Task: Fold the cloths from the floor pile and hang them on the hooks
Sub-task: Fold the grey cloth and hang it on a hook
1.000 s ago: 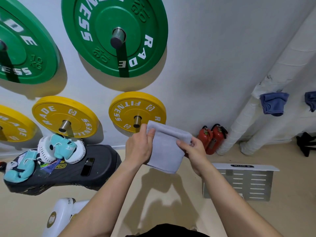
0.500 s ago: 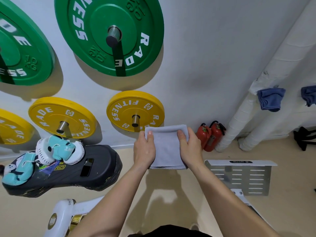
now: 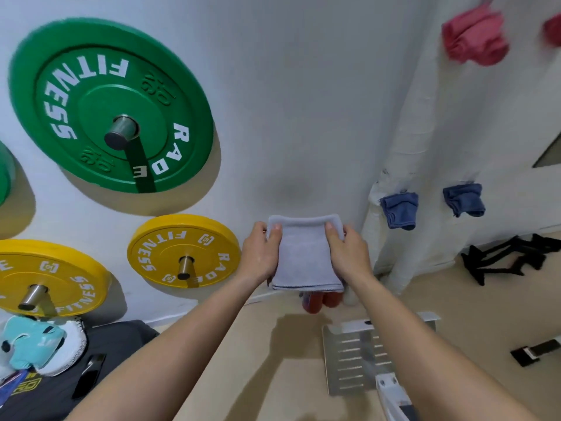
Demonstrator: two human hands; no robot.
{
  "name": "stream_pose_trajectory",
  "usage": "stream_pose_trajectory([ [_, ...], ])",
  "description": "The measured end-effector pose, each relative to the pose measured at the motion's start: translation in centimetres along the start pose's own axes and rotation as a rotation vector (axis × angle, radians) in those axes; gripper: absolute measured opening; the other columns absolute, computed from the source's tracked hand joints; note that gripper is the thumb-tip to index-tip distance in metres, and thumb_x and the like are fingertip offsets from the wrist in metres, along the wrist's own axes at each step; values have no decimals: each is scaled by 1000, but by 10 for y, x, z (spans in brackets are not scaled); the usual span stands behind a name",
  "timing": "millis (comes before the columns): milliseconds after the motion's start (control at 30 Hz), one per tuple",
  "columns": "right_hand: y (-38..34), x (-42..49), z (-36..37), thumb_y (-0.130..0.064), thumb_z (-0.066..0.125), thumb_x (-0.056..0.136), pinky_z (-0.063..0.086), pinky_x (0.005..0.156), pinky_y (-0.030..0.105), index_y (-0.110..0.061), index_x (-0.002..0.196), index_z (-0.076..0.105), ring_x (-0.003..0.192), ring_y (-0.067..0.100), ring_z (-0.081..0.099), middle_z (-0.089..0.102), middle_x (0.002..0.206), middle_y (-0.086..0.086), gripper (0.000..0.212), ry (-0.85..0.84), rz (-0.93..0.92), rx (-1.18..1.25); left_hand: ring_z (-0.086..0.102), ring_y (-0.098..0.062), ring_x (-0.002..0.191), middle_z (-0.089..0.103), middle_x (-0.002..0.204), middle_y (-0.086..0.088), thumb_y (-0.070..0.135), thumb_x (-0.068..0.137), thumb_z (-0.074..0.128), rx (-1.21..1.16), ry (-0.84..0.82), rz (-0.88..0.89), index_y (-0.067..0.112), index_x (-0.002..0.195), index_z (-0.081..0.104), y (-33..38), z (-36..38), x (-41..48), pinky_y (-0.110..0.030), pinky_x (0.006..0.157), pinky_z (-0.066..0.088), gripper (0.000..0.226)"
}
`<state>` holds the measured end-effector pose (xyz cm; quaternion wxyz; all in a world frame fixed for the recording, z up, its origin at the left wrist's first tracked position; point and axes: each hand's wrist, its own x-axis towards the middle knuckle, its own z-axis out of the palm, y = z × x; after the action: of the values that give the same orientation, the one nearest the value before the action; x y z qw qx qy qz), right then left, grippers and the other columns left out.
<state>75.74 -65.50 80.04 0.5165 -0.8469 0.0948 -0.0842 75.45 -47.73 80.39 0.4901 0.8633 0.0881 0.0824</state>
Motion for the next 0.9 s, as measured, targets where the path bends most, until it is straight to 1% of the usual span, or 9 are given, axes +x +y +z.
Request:
stream_pose_trajectory([
  [67, -15, 31, -39, -39, 53, 96, 38, 67, 30, -12, 101, 60, 84, 17, 56, 61, 91, -2, 29, 21, 11, 67, 51, -20, 77, 55, 80, 2, 40, 101, 47, -61, -9, 27, 16, 82, 48, 41, 12, 19, -35, 62, 33, 30],
  [133, -32, 61, -76, -33, 59, 90, 43, 68, 30, -14, 105, 63, 86, 15, 61, 66, 97, -2, 25, 29, 15, 142, 50, -16, 74, 53, 78, 4, 37, 101, 49, -129, -14, 69, 18, 80, 48, 86, 22, 37, -33, 61, 36, 28],
  [233, -58, 96, -126, -28, 61, 87, 49, 72, 32, -15, 102, 65, 84, 17, 66, 70, 93, 0, 20, 54, -43, 178, 52, -17, 75, 56, 81, 3, 37, 99, 49, -188, -26, 136, 13, 87, 53, 149, 35, 63, -35, 67, 41, 28],
  [333, -86, 128, -164, -23, 61, 89, 49, 75, 32, -13, 105, 63, 82, 14, 63, 68, 91, -2, 18, 113, -127, 182, 58, -22, 87, 63, 93, -2, 38, 98, 49, -203, -22, 216, 9, 97, 57, 201, 45, 91, -40, 78, 47, 31],
  [433, -112, 169, -199, -23, 61, 90, 49, 73, 31, -13, 108, 62, 87, 15, 64, 68, 96, -2, 21, 168, -202, 178, 61, -25, 91, 64, 94, -3, 38, 98, 50, -232, -17, 279, 11, 96, 58, 258, 53, 124, -42, 83, 49, 28],
  [600, -154, 233, -251, -25, 60, 90, 49, 81, 32, -16, 115, 62, 94, 18, 64, 67, 105, 1, 26, 267, -278, 186, 60, -23, 86, 62, 92, 1, 43, 96, 49, -270, -69, 371, 18, 91, 56, 341, 67, 177, -46, 81, 53, 26],
  [733, -190, 285, -291, -30, 59, 87, 51, 83, 35, -18, 109, 62, 95, 21, 64, 67, 109, 4, 25, 379, -356, 125, 65, -27, 93, 64, 98, -3, 44, 93, 50, -298, -88, 460, 17, 95, 57, 408, 75, 221, -51, 83, 57, 28],
  [800, -212, 306, -311, -28, 59, 89, 49, 81, 33, -17, 110, 61, 96, 21, 63, 67, 108, 3, 23, 421, -385, 107, 65, -27, 92, 65, 98, -2, 44, 93, 50, -310, -81, 514, 16, 96, 59, 443, 76, 240, -52, 84, 57, 29],
  [900, -244, 332, -343, -29, 63, 90, 51, 87, 36, -14, 115, 60, 98, 20, 62, 66, 110, 2, 29, 495, -460, 87, 60, -25, 81, 64, 87, -1, 41, 97, 44, -298, -48, 633, 12, 91, 62, 494, 74, 263, -51, 82, 56, 34],
])
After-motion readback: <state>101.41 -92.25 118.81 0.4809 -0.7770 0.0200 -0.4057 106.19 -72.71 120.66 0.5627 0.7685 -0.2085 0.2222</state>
